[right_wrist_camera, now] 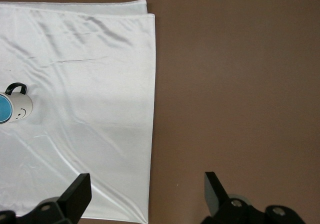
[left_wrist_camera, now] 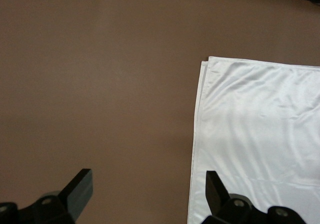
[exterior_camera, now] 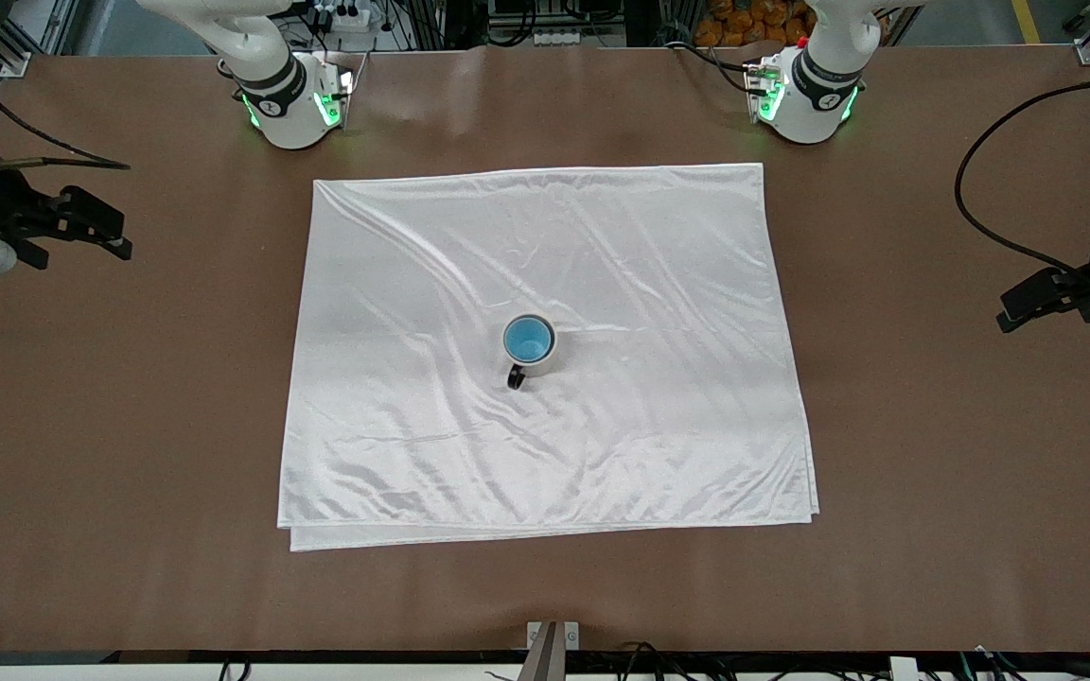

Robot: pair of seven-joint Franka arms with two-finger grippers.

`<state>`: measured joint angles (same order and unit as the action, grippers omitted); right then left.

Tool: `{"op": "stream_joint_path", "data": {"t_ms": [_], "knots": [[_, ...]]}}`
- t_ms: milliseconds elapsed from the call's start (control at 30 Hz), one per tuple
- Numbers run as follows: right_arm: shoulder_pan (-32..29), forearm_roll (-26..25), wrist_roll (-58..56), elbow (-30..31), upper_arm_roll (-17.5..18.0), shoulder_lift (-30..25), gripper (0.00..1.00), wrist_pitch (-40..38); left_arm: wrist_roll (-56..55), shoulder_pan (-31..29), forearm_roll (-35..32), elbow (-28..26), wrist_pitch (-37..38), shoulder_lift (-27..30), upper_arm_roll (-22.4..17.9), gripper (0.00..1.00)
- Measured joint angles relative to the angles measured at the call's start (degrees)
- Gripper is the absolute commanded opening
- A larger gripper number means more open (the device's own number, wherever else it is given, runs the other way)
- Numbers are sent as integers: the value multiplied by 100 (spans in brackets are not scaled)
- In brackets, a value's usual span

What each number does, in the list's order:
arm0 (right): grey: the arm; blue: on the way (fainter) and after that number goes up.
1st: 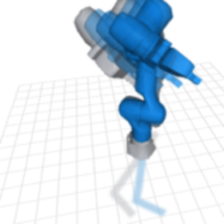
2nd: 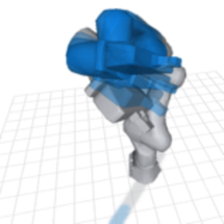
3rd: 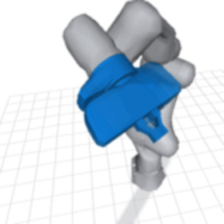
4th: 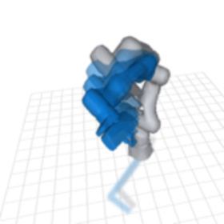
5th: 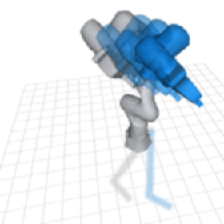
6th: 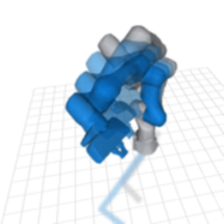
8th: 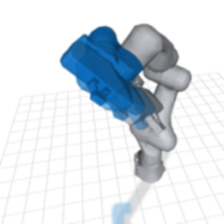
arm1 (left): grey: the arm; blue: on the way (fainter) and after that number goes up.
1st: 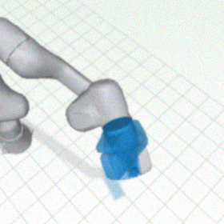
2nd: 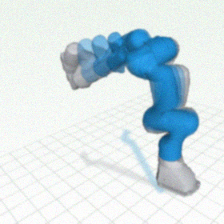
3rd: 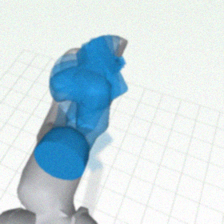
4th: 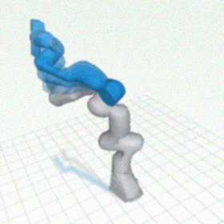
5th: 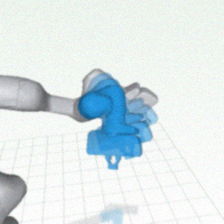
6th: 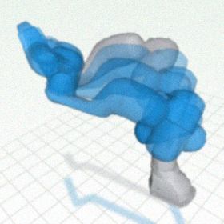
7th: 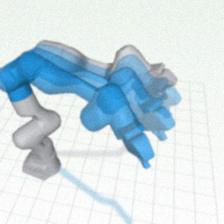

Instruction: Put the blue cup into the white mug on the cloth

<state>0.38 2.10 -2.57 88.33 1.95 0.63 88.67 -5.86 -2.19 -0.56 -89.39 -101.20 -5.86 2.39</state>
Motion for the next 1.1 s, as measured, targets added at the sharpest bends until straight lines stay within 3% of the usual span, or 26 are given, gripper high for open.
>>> {"op": "stream_joint_path", "data": {"t_ms": [1100], "knots": [[0, 0, 0, 0, -4, 0, 100, -1, 50, 216, -61, 53, 28, 99, -55, 100]]}}
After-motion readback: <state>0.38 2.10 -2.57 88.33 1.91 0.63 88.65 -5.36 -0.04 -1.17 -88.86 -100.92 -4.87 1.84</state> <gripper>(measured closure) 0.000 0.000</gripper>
